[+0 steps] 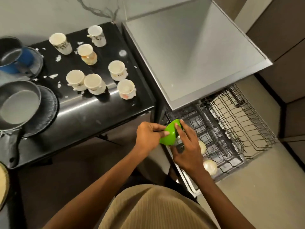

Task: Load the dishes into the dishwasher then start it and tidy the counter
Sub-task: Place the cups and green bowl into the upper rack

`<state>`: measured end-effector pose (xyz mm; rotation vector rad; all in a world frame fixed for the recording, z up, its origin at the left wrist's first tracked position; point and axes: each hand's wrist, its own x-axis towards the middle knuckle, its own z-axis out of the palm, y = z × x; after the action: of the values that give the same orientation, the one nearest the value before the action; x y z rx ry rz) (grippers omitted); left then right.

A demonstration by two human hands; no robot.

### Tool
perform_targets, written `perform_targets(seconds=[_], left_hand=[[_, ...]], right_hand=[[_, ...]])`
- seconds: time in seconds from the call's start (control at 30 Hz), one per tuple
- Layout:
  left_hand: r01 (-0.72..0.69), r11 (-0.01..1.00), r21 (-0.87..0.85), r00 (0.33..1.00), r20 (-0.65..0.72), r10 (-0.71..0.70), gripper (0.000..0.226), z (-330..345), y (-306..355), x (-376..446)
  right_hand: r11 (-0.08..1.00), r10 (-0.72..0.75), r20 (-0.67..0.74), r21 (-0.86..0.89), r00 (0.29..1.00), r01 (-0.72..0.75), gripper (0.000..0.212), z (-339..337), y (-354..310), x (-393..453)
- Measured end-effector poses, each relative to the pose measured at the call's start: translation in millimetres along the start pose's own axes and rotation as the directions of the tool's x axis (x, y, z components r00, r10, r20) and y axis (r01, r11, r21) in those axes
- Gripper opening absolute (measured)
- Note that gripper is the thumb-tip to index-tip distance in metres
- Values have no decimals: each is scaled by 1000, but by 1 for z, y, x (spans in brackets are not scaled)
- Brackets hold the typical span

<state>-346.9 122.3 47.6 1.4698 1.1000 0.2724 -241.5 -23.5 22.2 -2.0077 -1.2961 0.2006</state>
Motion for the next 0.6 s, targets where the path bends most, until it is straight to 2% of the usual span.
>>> perform_targets(seconds=[0.17, 0.33, 0.47, 0.6], left_hand=[[275, 937, -217, 961, 63, -268, 18, 66, 19, -5], [432, 870, -236, 902, 117, -416, 6, 114, 19, 6], [480, 849, -223, 877, 164, -453, 7, 143, 4, 19], [417, 896, -153, 909, 80, -410, 8, 165, -18, 37]], right_hand=[[996, 87, 112, 5, 990, -88, 92, -30, 49, -18], [987, 136, 200, 61, 970, -151, 95, -51, 100, -31], [984, 155, 237, 52, 959, -172, 92, -60, 137, -29], [982, 186, 277, -26, 943, -186, 90, -60, 165, -17]])
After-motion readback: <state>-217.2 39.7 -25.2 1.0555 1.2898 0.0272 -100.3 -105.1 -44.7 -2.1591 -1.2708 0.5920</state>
